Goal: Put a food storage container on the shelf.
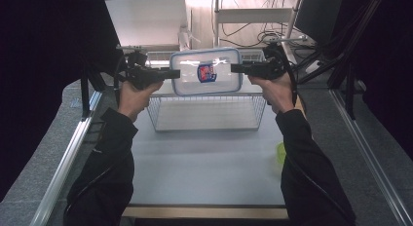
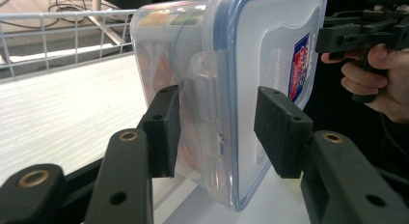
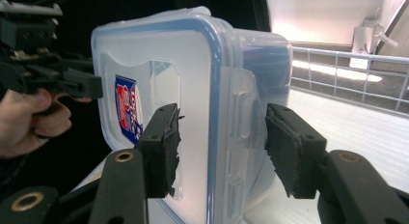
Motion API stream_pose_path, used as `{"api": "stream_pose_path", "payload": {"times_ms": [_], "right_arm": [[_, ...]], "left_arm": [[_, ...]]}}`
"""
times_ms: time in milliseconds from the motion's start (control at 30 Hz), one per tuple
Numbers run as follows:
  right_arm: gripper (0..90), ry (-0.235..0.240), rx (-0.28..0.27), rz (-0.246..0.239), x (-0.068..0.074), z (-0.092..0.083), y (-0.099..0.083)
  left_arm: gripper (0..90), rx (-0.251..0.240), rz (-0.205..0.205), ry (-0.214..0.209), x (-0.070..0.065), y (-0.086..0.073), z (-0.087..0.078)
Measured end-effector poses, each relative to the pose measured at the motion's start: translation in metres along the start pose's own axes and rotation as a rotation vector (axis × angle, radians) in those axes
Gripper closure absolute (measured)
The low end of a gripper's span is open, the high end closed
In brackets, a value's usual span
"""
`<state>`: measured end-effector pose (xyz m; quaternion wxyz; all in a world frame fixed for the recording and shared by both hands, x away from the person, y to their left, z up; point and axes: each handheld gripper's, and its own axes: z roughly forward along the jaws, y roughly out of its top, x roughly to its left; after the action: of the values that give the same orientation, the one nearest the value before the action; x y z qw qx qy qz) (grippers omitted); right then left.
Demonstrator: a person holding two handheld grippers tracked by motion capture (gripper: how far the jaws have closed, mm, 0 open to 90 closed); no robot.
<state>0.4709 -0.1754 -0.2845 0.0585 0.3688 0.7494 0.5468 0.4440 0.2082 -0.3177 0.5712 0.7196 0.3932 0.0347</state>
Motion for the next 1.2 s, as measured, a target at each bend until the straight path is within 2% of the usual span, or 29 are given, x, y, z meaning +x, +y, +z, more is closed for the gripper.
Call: {"api": "stream_pose_path", "payload": {"times_ms": [67,200,267,367,533,667,767,833,967,1100,1167,1200], "right_arm": [[49.9,0.015,-0.005,0.014,-0.004,0.003,0.000],[49.3,0.023,0.002,0.027,-0.009,0.007,-0.001],[49.1,0.024,0.016,0.022,-0.011,0.010,-0.002],[48.8,0.035,0.007,0.025,-0.014,0.010,-0.004],[47.7,0.014,-0.009,0.017,-0.015,0.013,-0.005],[47.0,-0.007,-0.012,0.014,-0.015,0.015,-0.004],[45.7,-0.030,-0.004,0.000,-0.014,0.016,-0.004],[47.5,-0.045,0.010,-0.012,-0.013,0.018,-0.005],[45.3,-0.073,0.048,-0.034,-0.011,0.024,-0.009],[46.7,-0.072,0.050,-0.024,-0.013,0.026,-0.012],[46.7,-0.073,0.052,-0.025,-0.014,0.026,-0.012],[46.3,-0.069,0.057,-0.021,-0.014,0.026,-0.012]], "left_arm": [[52.1,-0.008,-0.001,0.009,0.001,0.000,0.000],[51.5,0.005,0.013,0.040,0.000,0.004,0.001],[50.9,0.006,0.043,0.063,-0.003,0.004,0.001],[50.3,-0.008,0.068,0.072,-0.005,0.002,0.002],[45.1,-0.025,0.120,0.104,-0.007,-0.001,0.007],[40.7,-0.012,0.145,0.134,-0.008,0.000,0.012],[37.0,-0.006,0.146,0.151,-0.009,0.001,0.015],[34.0,0.002,0.155,0.160,-0.009,0.001,0.017],[27.7,0.011,0.162,0.167,-0.008,0.000,0.020],[24.1,0.016,0.168,0.157,-0.004,-0.002,0.021],[19.2,0.033,0.177,0.159,-0.003,-0.001,0.024],[16.5,0.038,0.167,0.159,-0.002,-0.001,0.026]]}}
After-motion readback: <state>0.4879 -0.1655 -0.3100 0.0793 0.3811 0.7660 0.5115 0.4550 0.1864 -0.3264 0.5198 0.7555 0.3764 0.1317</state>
